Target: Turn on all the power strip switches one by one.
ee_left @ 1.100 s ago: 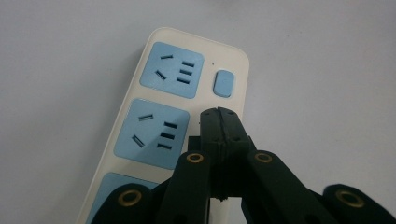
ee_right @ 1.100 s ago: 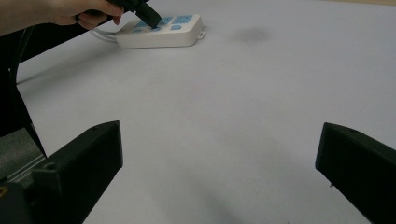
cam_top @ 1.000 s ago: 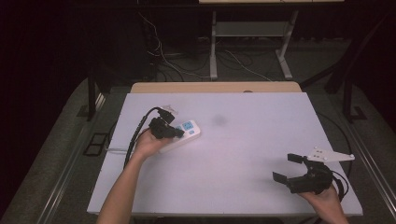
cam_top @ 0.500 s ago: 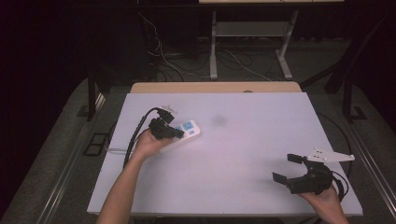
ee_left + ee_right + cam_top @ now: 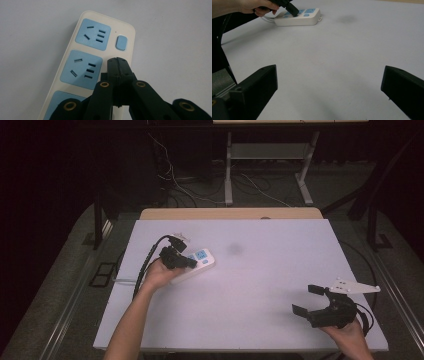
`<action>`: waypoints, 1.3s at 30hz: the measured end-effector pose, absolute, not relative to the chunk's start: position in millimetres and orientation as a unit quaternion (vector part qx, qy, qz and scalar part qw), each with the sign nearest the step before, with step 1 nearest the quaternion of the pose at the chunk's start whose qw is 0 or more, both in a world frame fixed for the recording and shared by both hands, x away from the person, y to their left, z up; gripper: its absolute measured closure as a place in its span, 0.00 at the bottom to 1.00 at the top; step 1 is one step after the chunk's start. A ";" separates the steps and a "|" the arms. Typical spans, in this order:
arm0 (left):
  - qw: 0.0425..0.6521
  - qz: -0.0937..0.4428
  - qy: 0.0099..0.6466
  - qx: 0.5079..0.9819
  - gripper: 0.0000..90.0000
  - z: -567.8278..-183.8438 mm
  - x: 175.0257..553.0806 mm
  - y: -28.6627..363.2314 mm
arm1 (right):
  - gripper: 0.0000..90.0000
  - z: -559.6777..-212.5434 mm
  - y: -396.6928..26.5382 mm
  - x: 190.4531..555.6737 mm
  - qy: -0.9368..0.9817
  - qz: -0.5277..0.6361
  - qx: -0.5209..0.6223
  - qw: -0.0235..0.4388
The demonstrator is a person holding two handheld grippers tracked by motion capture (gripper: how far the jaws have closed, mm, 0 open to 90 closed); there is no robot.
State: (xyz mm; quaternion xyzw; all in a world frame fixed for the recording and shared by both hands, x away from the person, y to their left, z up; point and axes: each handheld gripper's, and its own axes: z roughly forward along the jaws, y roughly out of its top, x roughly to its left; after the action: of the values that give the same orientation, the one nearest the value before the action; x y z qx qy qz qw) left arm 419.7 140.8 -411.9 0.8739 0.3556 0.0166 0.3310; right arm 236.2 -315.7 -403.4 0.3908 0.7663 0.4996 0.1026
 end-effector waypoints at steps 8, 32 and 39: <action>0.326 0.023 0.358 0.875 1.00 -409.7 418.2 139.6 | 0.01 -403.4 -315.9 236.2 0.765 0.501 0.391 0.102; 0.348 0.035 0.337 0.874 1.00 -383.3 423.0 133.5 | 0.01 -403.0 -317.1 236.2 0.764 0.501 0.393 0.103; 0.340 0.042 0.324 0.882 1.00 -376.0 426.3 122.5 | 0.01 -403.0 -317.3 236.1 0.765 0.500 0.393 0.104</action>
State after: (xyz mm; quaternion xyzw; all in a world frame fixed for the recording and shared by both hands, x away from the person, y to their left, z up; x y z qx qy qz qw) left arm 426.3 122.5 -376.0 0.8819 0.3242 0.0422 0.3398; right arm 236.1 -317.3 -403.0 0.3927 0.7647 0.5003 0.1035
